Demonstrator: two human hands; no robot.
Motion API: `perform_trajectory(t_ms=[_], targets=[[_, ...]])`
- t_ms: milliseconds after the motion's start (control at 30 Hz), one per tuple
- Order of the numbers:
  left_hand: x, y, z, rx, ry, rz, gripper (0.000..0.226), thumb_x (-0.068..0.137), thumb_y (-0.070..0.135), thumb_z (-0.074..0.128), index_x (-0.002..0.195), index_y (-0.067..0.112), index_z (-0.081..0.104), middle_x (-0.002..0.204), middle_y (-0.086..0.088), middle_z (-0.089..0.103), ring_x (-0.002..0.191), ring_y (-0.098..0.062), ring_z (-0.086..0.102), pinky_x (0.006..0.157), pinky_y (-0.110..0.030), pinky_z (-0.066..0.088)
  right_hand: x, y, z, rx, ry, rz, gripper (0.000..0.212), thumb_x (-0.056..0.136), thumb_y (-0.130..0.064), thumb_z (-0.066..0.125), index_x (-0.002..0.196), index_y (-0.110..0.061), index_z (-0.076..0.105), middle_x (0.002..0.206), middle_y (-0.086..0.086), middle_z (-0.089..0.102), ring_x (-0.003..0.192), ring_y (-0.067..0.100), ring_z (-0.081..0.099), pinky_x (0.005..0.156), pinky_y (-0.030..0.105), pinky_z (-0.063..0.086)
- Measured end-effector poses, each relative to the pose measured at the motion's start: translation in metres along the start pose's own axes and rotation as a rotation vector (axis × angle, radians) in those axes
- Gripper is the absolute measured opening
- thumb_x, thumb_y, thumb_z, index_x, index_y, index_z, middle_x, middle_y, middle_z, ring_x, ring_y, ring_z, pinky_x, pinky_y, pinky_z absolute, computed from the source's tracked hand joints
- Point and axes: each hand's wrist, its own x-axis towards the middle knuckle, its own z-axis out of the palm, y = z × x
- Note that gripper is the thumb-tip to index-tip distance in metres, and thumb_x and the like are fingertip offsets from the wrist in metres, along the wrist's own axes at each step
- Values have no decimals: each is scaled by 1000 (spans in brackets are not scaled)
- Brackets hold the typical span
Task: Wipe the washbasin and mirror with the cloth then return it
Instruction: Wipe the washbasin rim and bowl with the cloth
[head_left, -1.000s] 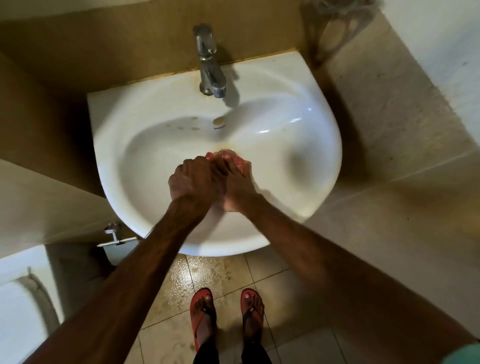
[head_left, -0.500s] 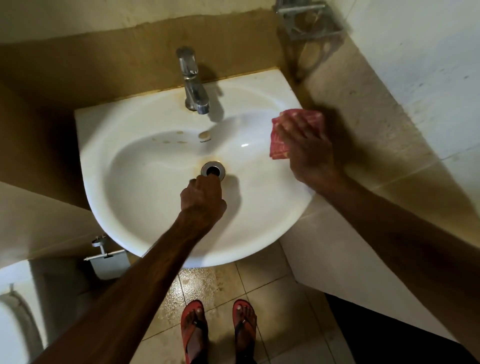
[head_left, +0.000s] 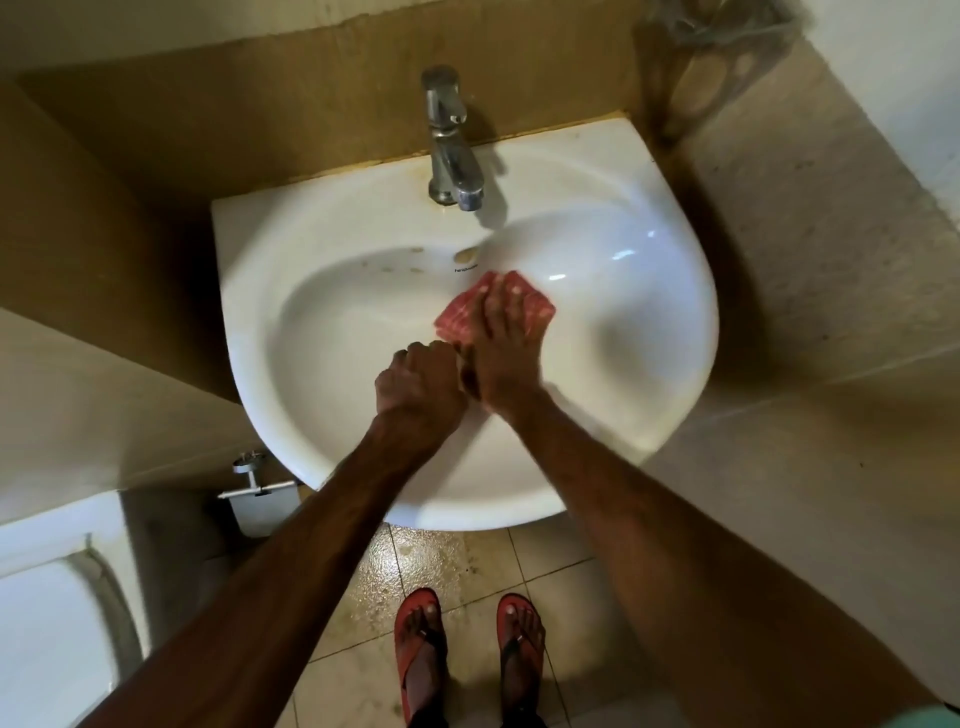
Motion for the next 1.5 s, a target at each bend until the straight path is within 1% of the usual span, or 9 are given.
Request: perform_trajectory(t_ms=[133, 267, 367, 600, 867, 967, 1033, 1267, 1500], targets=[[3, -7, -8, -21, 39, -50, 29, 86, 14, 57, 114, 8, 60, 118, -13, 63, 114, -35, 58, 89, -38, 50, 0, 4, -11, -12, -226, -282, 67, 106, -34, 44, 165, -29, 12, 175, 5, -4, 161, 36, -5, 124, 68, 2], [5, 3, -12, 27, 10, -94, 28, 84, 9, 56, 112, 5, 56, 119, -14, 60, 114, -35, 55, 86, -34, 47, 7, 75, -51, -210, -167, -585, 68, 89, -15, 24, 148, -25, 56, 163, 6, 43, 151, 35, 39, 119, 61, 34], [7, 15, -10, 31, -33, -74, 27, 85, 9, 56, 111, 6, 56, 118, -13, 61, 115, -33, 54, 81, -32, 44, 7, 145, -82, -246, -5, -504, 66, 87, -12, 24, 134, -26, 69, 152, 6, 57, 142, 33, 52, 114, 65, 40], [1, 28, -4, 29, -52, -64, 27, 84, 9, 57, 111, 7, 58, 117, -12, 61, 115, -32, 55, 78, -31, 41, -27, 148, -99, -273, 197, -77, 66, 90, -20, 25, 151, -17, 51, 166, 6, 37, 156, 32, 29, 125, 64, 12], [0, 11, -4, 63, -58, -17, 25, 86, 8, 54, 111, 6, 56, 119, -13, 59, 117, -33, 52, 80, -32, 42, -3, 57, -35, -98, -80, -96, 68, 82, -25, 45, 149, -16, 54, 162, 18, 40, 150, 47, 34, 113, 74, 29], [-1, 15, -11, 44, -16, 38, 25, 84, 7, 54, 109, 5, 58, 114, -14, 60, 114, -34, 54, 77, -33, 41, 0, 36, -32, -52, -257, -212, 63, 105, -29, 46, 163, -35, 23, 175, 2, 1, 161, 33, -3, 121, 71, 8], [-2, 24, -14, 13, -13, 81, 29, 82, 5, 53, 110, 6, 59, 113, -13, 62, 113, -34, 56, 79, -35, 47, -2, 44, -42, -46, -290, -243, 67, 105, -27, 47, 163, -42, 16, 175, -7, 0, 162, 24, -5, 124, 61, 8], [1, 61, -10, -92, -53, 303, 16, 76, -1, 52, 91, 4, 54, 109, -17, 59, 104, -34, 58, 85, -34, 48, -26, 138, -104, -161, 16, -216, 60, 76, -17, 64, 133, -33, 67, 159, 0, 49, 152, 26, 39, 124, 61, 18], [-5, 98, -6, -135, -63, 471, 38, 89, 9, 54, 122, -8, 59, 129, -22, 59, 123, -38, 55, 101, -37, 46, -63, 142, -130, -181, 158, 62, 52, 74, -18, 63, 125, -24, 67, 167, 9, 34, 155, 30, 30, 122, 57, 24]])
